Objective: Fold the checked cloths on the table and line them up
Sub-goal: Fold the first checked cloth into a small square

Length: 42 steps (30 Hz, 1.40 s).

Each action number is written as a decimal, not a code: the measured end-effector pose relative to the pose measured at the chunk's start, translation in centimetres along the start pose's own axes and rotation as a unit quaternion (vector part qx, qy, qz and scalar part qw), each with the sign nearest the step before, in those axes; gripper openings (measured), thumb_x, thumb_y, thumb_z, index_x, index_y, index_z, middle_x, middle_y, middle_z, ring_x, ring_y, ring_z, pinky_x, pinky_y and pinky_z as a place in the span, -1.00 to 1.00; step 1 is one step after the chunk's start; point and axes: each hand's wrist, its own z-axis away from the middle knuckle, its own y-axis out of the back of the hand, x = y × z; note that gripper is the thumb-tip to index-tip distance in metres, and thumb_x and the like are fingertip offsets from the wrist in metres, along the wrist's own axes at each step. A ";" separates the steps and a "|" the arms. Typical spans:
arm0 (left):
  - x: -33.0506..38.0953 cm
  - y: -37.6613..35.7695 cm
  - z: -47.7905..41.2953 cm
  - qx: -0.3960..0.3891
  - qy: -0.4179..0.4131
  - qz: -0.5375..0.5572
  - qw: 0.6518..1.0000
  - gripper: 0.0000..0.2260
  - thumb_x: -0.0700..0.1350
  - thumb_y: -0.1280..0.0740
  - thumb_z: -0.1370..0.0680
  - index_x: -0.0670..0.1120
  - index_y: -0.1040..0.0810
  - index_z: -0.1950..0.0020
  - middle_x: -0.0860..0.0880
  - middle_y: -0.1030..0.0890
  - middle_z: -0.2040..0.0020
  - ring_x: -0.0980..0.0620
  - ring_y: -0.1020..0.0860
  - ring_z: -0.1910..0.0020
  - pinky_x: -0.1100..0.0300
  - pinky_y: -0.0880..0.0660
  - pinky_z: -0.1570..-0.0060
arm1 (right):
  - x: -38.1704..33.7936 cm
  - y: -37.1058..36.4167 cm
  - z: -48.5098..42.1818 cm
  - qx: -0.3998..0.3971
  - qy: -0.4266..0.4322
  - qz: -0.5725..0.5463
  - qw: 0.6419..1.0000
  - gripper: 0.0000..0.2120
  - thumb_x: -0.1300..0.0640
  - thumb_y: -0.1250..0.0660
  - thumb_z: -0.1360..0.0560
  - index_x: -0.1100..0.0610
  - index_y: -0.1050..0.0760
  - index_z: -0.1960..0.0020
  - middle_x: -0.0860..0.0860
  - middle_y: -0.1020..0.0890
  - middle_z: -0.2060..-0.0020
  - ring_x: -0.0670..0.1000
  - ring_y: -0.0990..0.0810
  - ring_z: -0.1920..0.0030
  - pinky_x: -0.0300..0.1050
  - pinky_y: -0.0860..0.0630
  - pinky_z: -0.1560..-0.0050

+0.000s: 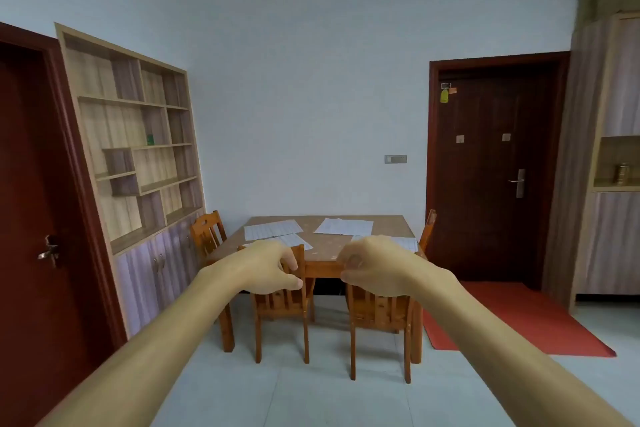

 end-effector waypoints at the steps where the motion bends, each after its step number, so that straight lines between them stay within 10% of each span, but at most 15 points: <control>1: -0.5 0.0 -0.4 -0.002 -0.001 0.004 1.000 -0.60 0.13 -0.36 -0.57 0.04 -0.49 -0.37 -0.01 -0.61 -0.25 0.06 -0.57 -0.17 0.22 -0.48 -0.07 | -0.1 -0.4 -0.9 -0.005 -0.002 -0.001 1.000 -0.73 0.10 -0.28 -0.53 0.12 -0.57 -0.19 0.05 -0.65 -0.06 0.09 -0.62 -0.03 0.00 -0.61 -0.07; 22: -20.2 3.1 -13.5 -0.033 0.026 0.006 0.999 -0.58 0.17 -0.37 -0.55 0.09 -0.49 -0.36 0.00 -0.54 -0.33 0.04 -0.51 -0.28 0.10 -0.47 -0.27 | -4.9 -6.9 -22.9 -0.069 -0.006 0.041 0.997 -0.70 0.06 -0.28 -0.52 0.23 -0.56 -0.14 0.16 -0.65 -0.08 0.18 -0.62 -0.08 0.14 -0.57 -0.14; 42: -28.7 2.5 -40.0 -0.073 0.062 -0.043 0.994 -0.55 0.20 -0.37 -0.53 0.07 -0.49 -0.38 0.04 -0.54 -0.31 0.07 -0.52 -0.24 0.09 -0.49 -0.27 | 7.0 -10.9 -48.1 -0.123 0.015 0.046 0.991 -0.71 -0.02 -0.31 -0.56 0.01 -0.56 -0.25 -0.08 -0.61 -0.13 -0.03 -0.57 -0.09 -0.12 -0.51 -0.09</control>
